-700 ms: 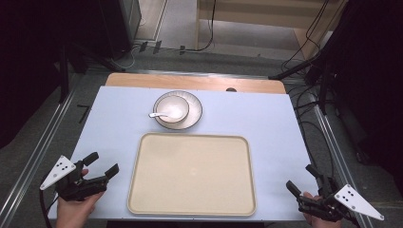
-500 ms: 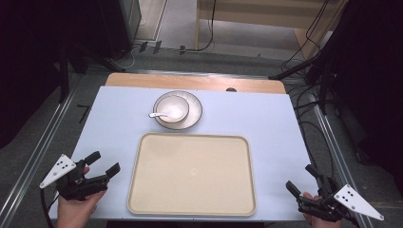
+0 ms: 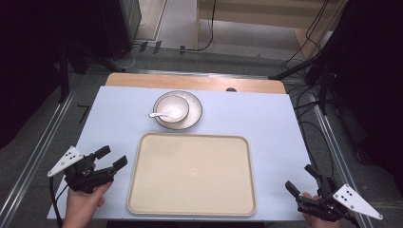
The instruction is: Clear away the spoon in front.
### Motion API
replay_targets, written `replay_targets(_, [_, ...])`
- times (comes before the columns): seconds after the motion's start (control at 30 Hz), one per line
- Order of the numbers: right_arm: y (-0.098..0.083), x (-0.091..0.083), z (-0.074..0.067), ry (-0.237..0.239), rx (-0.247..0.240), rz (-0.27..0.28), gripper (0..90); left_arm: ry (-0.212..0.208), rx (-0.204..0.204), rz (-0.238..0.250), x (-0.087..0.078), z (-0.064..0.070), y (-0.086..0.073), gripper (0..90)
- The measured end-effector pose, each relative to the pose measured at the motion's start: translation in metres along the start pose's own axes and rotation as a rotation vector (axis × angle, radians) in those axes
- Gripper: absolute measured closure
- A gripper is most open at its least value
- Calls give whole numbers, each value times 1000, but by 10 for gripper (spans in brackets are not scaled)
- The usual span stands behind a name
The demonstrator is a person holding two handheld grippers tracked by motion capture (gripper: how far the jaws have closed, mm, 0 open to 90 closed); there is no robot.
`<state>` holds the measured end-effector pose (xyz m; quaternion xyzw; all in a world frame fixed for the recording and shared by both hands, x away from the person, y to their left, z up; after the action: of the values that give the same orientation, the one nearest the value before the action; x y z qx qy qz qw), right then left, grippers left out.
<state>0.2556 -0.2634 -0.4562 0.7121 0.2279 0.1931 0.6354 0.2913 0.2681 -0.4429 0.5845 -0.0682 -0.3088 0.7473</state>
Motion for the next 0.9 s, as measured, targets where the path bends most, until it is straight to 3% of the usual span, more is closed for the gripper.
replay_targets(0.27, [-1,-2,1,1,2,-1,100,-7,-27,-37,19,-3,11,136])
replay_targets(0.4, [-1,-2,1,1,-1,-1,100,-14,-44,-30,31,-2,17,142])
replay_targets(0.9, [-1,-1,1,3,4,0,100,41,-109,-31,86,3,34,159])
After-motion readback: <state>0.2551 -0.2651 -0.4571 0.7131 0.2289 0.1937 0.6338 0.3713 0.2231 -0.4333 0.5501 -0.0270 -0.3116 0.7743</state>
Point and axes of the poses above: each handheld gripper's, and its own axes: x roughly forward along the jaws, y roughly out of its top, z roughly to its right, the point moved 9 cm from there along x, roughly forward along the jaws, and after that the axes turned 4 degrees about z, right-handed, at the moved point
